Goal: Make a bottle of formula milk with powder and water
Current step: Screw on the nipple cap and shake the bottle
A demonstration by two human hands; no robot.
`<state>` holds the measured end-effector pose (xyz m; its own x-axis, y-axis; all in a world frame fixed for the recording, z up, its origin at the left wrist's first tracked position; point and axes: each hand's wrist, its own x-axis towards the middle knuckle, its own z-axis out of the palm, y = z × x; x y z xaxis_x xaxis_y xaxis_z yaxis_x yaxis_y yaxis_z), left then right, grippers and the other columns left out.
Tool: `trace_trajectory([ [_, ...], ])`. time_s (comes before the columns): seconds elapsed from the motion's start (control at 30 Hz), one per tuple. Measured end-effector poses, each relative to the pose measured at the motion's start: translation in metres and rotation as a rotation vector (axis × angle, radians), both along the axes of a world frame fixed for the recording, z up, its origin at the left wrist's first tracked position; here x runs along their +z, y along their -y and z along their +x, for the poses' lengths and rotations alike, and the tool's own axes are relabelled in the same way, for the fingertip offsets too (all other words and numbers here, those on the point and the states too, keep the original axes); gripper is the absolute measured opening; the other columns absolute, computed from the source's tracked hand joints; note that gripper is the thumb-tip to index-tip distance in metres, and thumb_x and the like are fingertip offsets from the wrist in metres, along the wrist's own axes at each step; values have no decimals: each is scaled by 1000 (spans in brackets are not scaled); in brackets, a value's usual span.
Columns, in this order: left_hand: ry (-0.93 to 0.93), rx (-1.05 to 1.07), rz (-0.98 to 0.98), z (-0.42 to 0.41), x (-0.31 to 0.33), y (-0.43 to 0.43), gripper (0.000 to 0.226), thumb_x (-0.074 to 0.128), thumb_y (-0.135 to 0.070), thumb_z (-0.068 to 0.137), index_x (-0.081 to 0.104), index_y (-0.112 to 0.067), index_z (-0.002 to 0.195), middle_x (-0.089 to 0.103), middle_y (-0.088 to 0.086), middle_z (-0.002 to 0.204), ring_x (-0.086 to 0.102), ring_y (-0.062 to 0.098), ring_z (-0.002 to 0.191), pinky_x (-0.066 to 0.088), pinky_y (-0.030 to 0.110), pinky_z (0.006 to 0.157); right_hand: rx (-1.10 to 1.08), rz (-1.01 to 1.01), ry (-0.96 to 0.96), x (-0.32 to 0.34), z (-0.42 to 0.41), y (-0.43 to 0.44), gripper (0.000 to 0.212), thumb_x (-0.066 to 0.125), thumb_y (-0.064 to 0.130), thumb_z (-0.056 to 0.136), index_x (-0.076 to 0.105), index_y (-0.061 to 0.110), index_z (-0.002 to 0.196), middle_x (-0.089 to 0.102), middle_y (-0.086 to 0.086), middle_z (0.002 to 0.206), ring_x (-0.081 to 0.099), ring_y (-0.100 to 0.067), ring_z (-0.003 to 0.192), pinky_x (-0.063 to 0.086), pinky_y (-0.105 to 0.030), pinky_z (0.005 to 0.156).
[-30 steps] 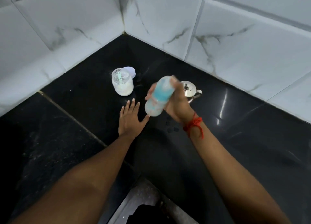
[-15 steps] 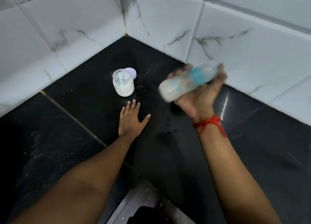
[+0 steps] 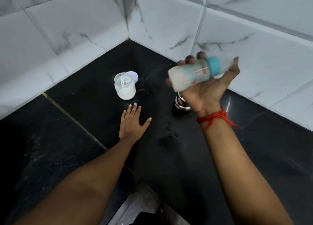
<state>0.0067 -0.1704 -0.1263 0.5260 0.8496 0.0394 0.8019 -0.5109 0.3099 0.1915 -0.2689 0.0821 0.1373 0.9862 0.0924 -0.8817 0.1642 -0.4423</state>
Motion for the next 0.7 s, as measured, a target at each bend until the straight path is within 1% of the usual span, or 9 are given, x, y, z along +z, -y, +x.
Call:
trace_trajectory([
  [0.1,-1,-11,5,0,0,-1,81,39,-71,98,34,-19,161,23,3,172,13,20,160,8,42,131,25,-27,379,10,-10,2,72,72,66,73,55,0,94,57,-22,89,58,-35,85,42,-49,88],
  [0.2,0,2,-9,1,1,0,81,39,-71,98,35,-19,160,24,3,171,13,19,160,8,41,131,-83,54,147,9,-6,1,69,93,45,54,55,7,97,58,-14,90,55,-32,88,41,-48,90],
  [0.3,3,-6,7,-1,0,0,82,40,-71,97,35,-18,160,25,3,171,14,20,160,9,42,131,11,-81,416,2,-17,-3,71,78,60,68,56,1,101,63,-18,91,59,-35,89,46,-48,89],
  [0.43,8,1,0,0,0,0,81,41,-70,98,35,-18,160,25,3,171,15,20,160,10,42,131,-64,-19,140,-13,-16,-7,48,47,50,97,58,4,105,62,-17,98,61,-36,96,47,-52,92],
  [0.5,6,-18,-1,-2,1,-1,81,46,-66,97,33,-17,161,25,4,171,14,20,160,10,43,130,-51,-119,291,-23,-24,-3,56,50,58,91,59,3,99,62,-17,92,62,-34,87,52,-47,84],
  [0.57,6,-26,-1,-2,0,-2,81,47,-65,97,33,-18,161,24,4,171,14,21,160,10,43,130,-48,-142,329,-36,-31,3,54,59,55,86,65,3,99,66,-18,95,65,-35,90,53,-47,88],
  [0.6,6,-16,-6,-1,0,-2,80,45,-67,97,34,-18,161,24,3,171,14,20,160,9,43,130,-72,-86,254,-40,-33,2,50,52,50,90,66,3,104,66,-20,100,65,-37,95,51,-50,94],
  [0.63,7,-7,-10,0,0,-1,80,43,-68,98,35,-18,160,25,3,171,14,20,160,9,42,131,-151,-190,223,-33,-22,4,51,40,45,96,63,1,109,64,-23,103,64,-39,100,48,-53,98],
  [0.7,8,-16,2,-2,-1,-1,80,44,-68,97,36,-18,160,26,4,171,15,21,160,10,43,131,-172,-239,238,-22,-16,2,53,32,42,99,57,-4,109,63,-25,99,64,-40,94,50,-53,92],
])
